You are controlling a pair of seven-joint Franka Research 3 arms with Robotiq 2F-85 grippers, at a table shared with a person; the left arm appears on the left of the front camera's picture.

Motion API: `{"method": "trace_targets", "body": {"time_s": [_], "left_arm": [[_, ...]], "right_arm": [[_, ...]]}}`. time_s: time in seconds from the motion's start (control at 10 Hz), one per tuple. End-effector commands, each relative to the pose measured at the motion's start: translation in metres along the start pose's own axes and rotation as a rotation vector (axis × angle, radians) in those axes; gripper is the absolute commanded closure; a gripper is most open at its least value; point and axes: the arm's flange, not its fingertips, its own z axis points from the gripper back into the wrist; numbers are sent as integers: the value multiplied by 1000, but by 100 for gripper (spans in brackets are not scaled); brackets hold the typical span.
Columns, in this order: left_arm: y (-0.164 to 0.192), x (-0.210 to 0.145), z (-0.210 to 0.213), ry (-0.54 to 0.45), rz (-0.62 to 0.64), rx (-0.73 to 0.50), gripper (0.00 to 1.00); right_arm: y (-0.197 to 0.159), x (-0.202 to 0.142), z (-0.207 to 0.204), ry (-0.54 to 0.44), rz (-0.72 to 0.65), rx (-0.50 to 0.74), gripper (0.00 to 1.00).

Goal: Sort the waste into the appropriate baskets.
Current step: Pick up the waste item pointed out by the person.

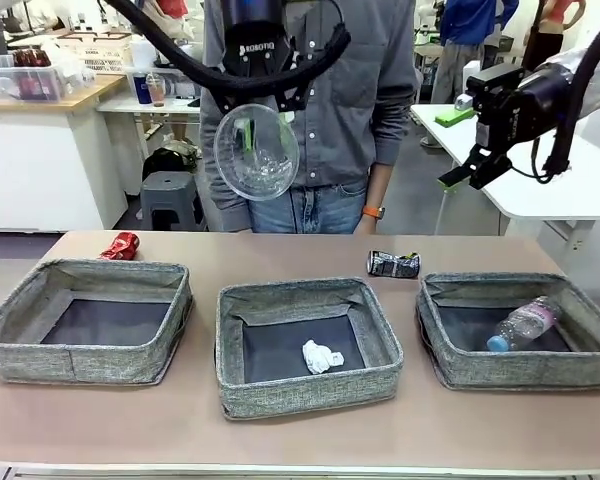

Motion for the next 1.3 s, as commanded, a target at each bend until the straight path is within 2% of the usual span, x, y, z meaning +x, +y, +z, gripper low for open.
{"method": "trace_targets", "body": {"time_s": [0.0,0.1,0.3,0.4,1.2], "left_arm": [[-30,8,105,-29,-40,-25,65],[-30,9,111,-86,-38,-33,65],[-26,7,122,-84,-43,-54,65],[3,-10,36,-92,-37,-59,65],[3,-10,36,-92,-37,-59,65]], "right_arm": [[0,-2,-2,-9,26,16,0],[0,-2,-2,-9,26,16,0],[0,-2,-2,-9,26,16,0],[0,-2,-2,-9,26,16,0],[0,-2,-2,-9,26,16,0]]}}
